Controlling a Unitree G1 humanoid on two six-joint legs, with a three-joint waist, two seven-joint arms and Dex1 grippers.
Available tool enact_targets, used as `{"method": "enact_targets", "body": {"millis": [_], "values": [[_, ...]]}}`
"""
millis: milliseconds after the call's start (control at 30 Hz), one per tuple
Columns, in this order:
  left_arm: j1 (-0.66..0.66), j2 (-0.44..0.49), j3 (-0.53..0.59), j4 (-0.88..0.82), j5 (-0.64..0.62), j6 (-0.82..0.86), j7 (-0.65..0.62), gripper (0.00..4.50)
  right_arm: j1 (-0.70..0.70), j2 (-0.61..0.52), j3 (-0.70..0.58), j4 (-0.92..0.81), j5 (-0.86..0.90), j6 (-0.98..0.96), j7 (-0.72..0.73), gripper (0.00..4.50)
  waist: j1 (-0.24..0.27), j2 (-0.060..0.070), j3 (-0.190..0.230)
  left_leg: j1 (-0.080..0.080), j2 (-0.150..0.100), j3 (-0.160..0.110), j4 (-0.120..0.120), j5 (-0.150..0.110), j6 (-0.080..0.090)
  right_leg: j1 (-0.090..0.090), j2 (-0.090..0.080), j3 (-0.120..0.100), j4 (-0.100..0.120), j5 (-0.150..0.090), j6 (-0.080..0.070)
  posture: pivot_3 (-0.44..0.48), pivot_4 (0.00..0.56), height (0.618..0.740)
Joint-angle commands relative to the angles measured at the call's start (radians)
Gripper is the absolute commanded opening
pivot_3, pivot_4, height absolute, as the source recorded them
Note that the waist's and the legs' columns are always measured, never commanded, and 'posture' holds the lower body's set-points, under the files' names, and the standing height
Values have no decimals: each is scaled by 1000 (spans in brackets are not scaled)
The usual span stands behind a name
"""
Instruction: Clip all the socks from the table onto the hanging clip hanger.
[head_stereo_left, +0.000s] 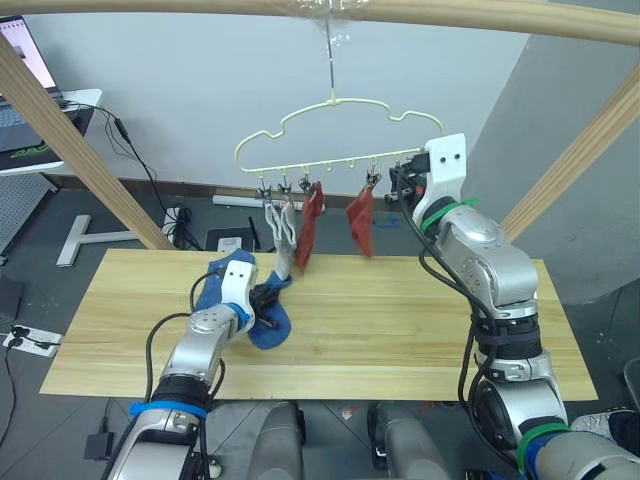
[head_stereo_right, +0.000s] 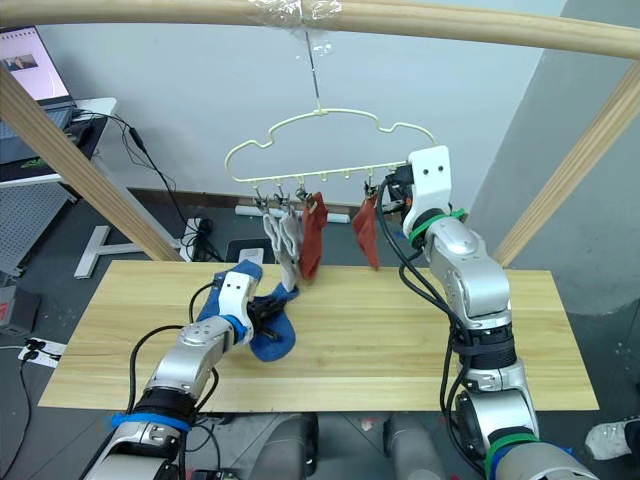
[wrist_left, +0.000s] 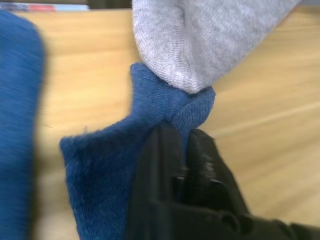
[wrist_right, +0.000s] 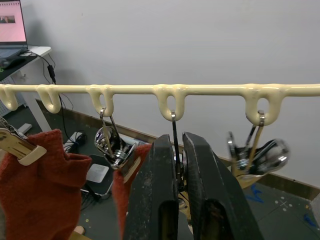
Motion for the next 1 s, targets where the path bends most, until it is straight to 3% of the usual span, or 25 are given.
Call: {"method": "enact_targets", "body": {"millis": [33,233,333,633,1000], "values": [[54,-32,-24,-150,-56,36,-62,17,-44,-23,-84,25,68,84,20,0,-1,0,0,0,0,0,0,0,0,0,0,0,0,0,0,-72,259,740],[97,-112,-81,-506,-132,59,-89,17,-197,-30,-294,106,242,431,-22,0,3,0,0,-2,1,-1,0,0,0,-1,0,-1,0,0,-1,-76,255,740],[59,-165,-104,-572,-117,28,-48,17,-266,-22,-383,137,295,573,-58,0,3,0,0,-2,0,-1,0,0,0,-1,0,-1,-1,0,-1,-80,247,740],[-103,-258,-141,-454,-33,-93,39,17,-400,57,-600,198,330,799,-172,0,0,0,0,-4,-1,-1,0,0,0,-2,0,-1,-1,0,0,-89,236,740],[-176,-274,-121,-354,-30,-196,59,17,-424,94,-682,160,313,873,-225,0,0,0,0,-7,-1,-2,0,0,0,-3,0,-3,-2,0,0,-106,233,740]]}}
